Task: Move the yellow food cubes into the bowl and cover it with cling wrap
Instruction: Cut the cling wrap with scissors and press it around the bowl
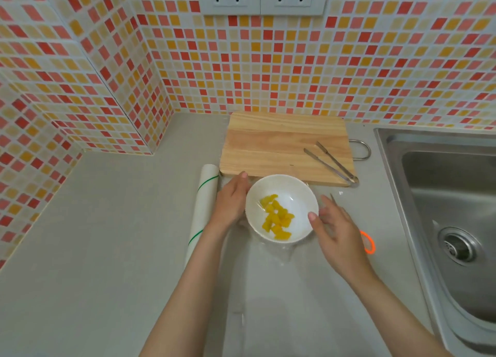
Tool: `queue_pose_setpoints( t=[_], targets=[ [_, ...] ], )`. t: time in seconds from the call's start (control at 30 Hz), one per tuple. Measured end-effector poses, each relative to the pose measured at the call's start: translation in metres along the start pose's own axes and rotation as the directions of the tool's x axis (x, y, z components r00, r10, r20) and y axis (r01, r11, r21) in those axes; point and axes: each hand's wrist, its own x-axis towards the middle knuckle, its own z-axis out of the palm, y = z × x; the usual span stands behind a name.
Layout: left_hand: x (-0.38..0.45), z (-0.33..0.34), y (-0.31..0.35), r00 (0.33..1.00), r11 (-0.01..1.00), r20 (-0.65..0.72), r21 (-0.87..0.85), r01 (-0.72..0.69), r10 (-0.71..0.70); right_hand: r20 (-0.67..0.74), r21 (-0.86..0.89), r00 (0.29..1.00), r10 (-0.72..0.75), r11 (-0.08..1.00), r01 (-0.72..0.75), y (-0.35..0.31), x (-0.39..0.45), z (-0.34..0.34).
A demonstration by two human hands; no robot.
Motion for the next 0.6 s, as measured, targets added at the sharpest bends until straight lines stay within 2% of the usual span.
queue_pose_setpoints(
  t=[0.07, 0.17, 0.23, 0.3, 0.37, 0.43, 0.5, 0.6],
  targets=[
    [0.007, 0.0, 0.003, 0.998, 0.998, -0.037, 0.034, -0.051, 0.052, -0.065, -0.063, 0.998, -0.003, 0.998, -0.001, 0.002, -0.002, -0.005],
    [0.011, -0.001, 0.0, 0.985, 0.969, -0.086, 0.21, -0.129, 0.15, -0.086, -0.04, 0.992, -0.093, 0.995, 0.09, -0.007, 0.015, -0.013],
    [0.014, 0.001, -0.004, 0.976, 0.95, -0.083, 0.262, -0.173, 0.2, -0.032, 0.032, 0.989, -0.142, 0.989, 0.143, -0.015, 0.032, -0.012],
    [0.019, 0.004, -0.006, 0.977, 0.956, -0.075, 0.232, -0.177, 0.199, 0.08, 0.144, 0.989, -0.123, 0.983, 0.111, -0.02, 0.048, -0.003],
    [0.022, 0.007, -0.008, 0.99, 0.989, -0.07, 0.086, -0.117, 0.124, 0.18, 0.226, 0.98, -0.087, 0.973, 0.045, -0.019, 0.059, 0.008],
    [0.025, 0.01, -0.016, 0.997, 0.989, -0.076, -0.147, 0.004, -0.015, 0.229, 0.265, 0.973, -0.034, 0.964, -0.029, -0.013, 0.064, 0.018],
    [0.026, 0.011, -0.024, 0.99, 0.94, -0.072, -0.33, 0.091, -0.121, 0.209, 0.243, 0.977, 0.033, 0.966, -0.084, -0.007, 0.065, 0.025],
    [0.025, 0.014, -0.031, 0.983, 0.878, -0.078, -0.466, 0.112, -0.167, 0.175, 0.324, 0.978, 0.112, 0.931, -0.165, -0.001, 0.06, 0.034]
  ],
)
